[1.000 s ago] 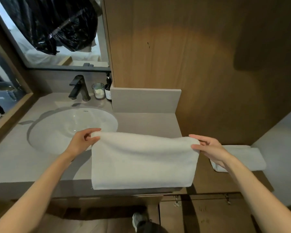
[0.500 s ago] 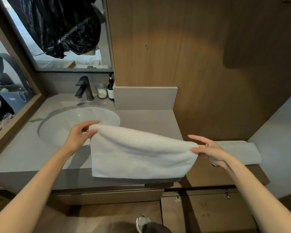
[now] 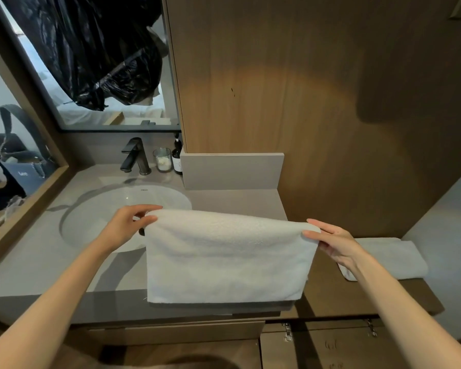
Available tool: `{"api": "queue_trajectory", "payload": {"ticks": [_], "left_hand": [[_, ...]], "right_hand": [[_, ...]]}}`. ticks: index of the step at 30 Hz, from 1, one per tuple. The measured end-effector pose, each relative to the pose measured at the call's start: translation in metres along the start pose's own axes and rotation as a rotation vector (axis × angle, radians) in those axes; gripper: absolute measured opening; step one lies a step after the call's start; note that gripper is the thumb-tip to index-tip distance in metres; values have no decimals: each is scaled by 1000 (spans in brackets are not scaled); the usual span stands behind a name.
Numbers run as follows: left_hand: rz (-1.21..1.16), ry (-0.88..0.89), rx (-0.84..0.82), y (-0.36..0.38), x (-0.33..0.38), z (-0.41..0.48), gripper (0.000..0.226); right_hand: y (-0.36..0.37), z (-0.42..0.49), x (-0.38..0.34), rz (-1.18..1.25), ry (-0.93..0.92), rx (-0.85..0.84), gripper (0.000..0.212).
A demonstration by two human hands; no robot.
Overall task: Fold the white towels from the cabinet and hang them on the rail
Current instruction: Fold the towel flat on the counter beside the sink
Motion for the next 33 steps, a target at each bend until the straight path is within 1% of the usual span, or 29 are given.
{"api": "queue_trajectory", "payload": {"ticks": [3, 5, 6, 7, 9, 10, 11, 13, 17, 20, 22, 24, 27, 30, 33], "left_hand": [[144, 50, -7, 1, 4, 5, 40], [180, 74, 23, -1, 12, 9, 47], [186, 78, 39, -3, 17, 11, 47], [189, 82, 60, -5, 21, 14, 44], [199, 92, 121, -14, 30, 23, 31], [211, 104, 172, -21, 37, 29, 22], [217, 126, 233, -30, 45, 35, 19], [197, 173, 351, -50, 65, 43, 18], [106, 191, 538, -81, 87, 48, 19], [98, 184, 588, -78, 77, 45, 17], [93, 194, 565, -58, 62, 35, 14], [68, 163, 497, -27, 36, 21, 15], [54, 13, 333, 36, -23, -3, 23], [54, -107, 154, 93, -75, -33, 36], [63, -187, 78, 111, -94, -50, 31]], "right_hand": [[4, 9, -1, 67, 57, -1, 69], [9, 14, -1, 148, 101, 24, 55], [11, 16, -3, 183, 112, 39, 46], [14, 18, -7, 208, 114, 50, 43], [19, 25, -23, 171, 57, 46, 48], [20, 29, -36, 102, -2, 50, 49], [21, 33, -53, 19, -74, 67, 46], [20, 39, -94, -135, -249, 157, 35], [28, 39, -166, -387, -642, 263, 30], [31, 30, -176, -505, -850, 291, 21], [29, 24, -157, -641, -927, 311, 19], [27, 23, -117, -817, -894, 285, 20], [20, 22, -33, -978, -626, 133, 22], [9, 7, 31, -963, -454, 59, 24], [3, 0, 66, -948, -351, 0, 26]]}}
Point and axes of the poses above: each hand's wrist, its own z-axis towards the middle knuckle, its own y-axis out of the palm, x = y × z, the point moved 10 cm from there along z, towards the middle knuckle, and after that the axes turned 13 degrees about -y, right-handed, at the moved point
